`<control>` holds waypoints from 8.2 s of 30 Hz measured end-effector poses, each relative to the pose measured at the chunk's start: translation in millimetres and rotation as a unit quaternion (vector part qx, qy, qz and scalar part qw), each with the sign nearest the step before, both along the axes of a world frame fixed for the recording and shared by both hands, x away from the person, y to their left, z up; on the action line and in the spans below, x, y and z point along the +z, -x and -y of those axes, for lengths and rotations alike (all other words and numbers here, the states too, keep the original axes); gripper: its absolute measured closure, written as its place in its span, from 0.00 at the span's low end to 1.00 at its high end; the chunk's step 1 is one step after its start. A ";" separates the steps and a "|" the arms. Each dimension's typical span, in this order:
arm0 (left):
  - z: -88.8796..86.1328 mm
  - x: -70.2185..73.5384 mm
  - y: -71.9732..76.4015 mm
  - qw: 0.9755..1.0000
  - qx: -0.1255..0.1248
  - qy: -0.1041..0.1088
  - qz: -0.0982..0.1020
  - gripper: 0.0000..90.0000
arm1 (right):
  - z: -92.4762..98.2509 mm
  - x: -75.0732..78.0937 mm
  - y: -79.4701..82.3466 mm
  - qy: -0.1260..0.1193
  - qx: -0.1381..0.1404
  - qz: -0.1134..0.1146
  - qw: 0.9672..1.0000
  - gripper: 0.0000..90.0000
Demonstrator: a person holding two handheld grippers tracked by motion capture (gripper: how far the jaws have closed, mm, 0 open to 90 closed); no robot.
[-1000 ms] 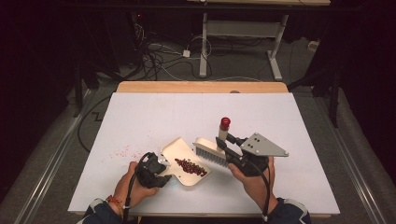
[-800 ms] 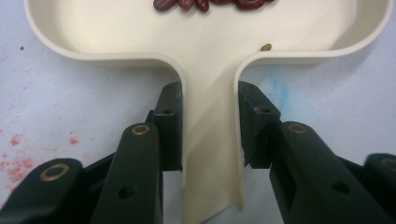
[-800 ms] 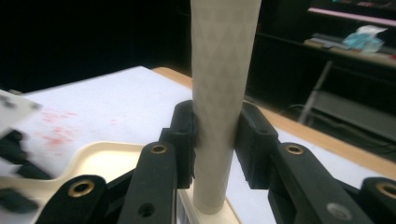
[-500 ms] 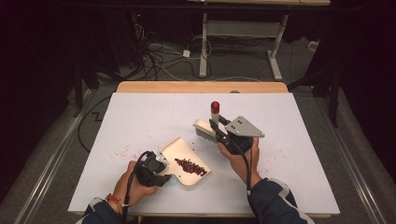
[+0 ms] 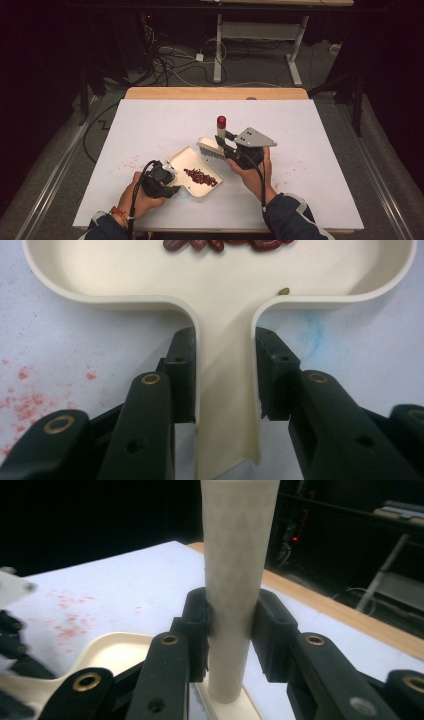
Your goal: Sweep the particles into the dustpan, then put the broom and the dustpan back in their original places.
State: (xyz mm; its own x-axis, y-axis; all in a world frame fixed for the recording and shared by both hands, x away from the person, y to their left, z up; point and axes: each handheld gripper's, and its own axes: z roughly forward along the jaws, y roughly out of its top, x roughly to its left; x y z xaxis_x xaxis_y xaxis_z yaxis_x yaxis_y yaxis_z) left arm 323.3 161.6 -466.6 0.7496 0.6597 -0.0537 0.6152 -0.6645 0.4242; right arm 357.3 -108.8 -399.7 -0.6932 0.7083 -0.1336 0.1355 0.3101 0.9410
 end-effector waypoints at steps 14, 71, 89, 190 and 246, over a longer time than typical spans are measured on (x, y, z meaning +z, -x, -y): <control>-1.7 0.7 -2.1 1.000 0.009 -0.001 0.004 0.71 | 1.1 20.1 33.0 -0.029 0.053 -0.008 0.998 0.78; -17.3 -0.9 -4.6 0.999 0.034 0.007 0.007 0.71 | 113.8 49.3 44.6 -0.019 0.033 -0.009 0.999 0.78; -35.4 -3.5 -17.2 0.994 0.105 0.008 0.029 0.71 | 174.2 46.2 52.3 0.033 0.069 -0.097 0.992 0.78; -51.8 -4.3 36.8 0.973 0.050 0.077 0.214 0.24 | 131.0 1.2 -54.7 0.020 -0.169 -0.046 0.984 0.19; -48.6 -2.9 39.9 0.972 0.021 0.076 0.221 0.21 | 129.7 24.9 25.8 0.044 -0.072 0.021 0.996 0.19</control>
State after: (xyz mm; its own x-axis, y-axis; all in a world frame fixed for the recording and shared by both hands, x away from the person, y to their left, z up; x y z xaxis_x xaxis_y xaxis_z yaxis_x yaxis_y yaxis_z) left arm 283.4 210.2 -469.5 0.6935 0.7005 0.1685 0.3765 -0.5517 0.7443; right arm 331.5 -238.5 -374.8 -0.5770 0.7850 -0.2254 0.1462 0.3708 0.9172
